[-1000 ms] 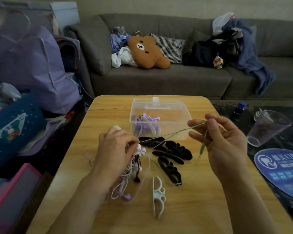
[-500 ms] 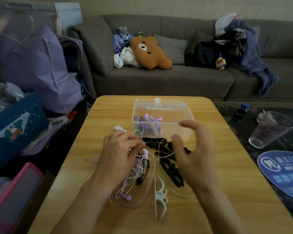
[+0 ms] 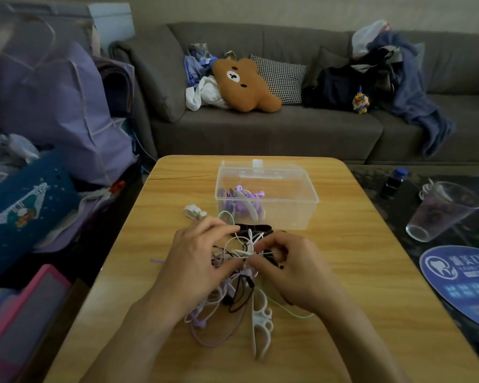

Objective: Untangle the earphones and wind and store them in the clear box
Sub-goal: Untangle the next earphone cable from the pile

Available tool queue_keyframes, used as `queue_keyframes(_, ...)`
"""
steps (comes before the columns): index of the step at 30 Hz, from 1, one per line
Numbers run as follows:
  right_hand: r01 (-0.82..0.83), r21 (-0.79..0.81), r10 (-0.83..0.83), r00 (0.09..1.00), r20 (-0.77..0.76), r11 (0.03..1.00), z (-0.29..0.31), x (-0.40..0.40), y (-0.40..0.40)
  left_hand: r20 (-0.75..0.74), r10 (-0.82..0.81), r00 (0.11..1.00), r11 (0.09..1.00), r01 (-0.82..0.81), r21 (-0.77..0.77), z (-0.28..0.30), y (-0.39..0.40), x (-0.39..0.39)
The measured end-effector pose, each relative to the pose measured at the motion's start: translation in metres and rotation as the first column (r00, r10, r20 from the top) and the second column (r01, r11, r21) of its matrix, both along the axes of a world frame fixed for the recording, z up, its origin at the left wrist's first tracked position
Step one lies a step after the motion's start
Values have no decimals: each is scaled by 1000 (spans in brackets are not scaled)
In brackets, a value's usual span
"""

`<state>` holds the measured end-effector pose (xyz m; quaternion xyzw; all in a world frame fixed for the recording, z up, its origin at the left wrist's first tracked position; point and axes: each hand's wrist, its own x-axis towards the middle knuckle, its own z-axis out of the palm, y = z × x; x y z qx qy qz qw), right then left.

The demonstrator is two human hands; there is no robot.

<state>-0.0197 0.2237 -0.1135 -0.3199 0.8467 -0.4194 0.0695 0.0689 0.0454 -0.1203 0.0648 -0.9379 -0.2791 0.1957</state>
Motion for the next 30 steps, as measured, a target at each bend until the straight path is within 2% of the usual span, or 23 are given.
queue_keyframes(2,42,-12,-42,999,3,999,-1,-1,-2,10,-9,1000,1000,9,-22,1,5,1)
queue_keyframes(7,75,-95,-65,992,104,993,-1,1,-4,20,-39,999,983,35,179,-2,5,0)
queue_keyframes(9,78,-158,-56,989,137,984,-2,3,-6,-7,-42,999,980,43,195,-2,6,-2)
queue_keyframes(14,27,-190,-24,999,21,981,-5,4,-4,-61,57,997,956,-37,291,2,7,-2)
queue_keyframes(19,-110,-181,100,993,-68,977,-2,14,-6,-186,145,972,976,-109,187,3,9,-2)
queue_keyframes(22,-191,-173,181,981,-76,966,-1,23,-9,-192,186,963,973,-154,172,2,8,-3)
queue_keyframes(27,-33,-338,39,999,11,941,1,19,-9,-202,219,955,968,-187,165,3,3,-4)
queue_keyframes(30,76,-344,-65,997,42,936,1,17,-9,-154,161,975,967,-124,222,6,2,-3)
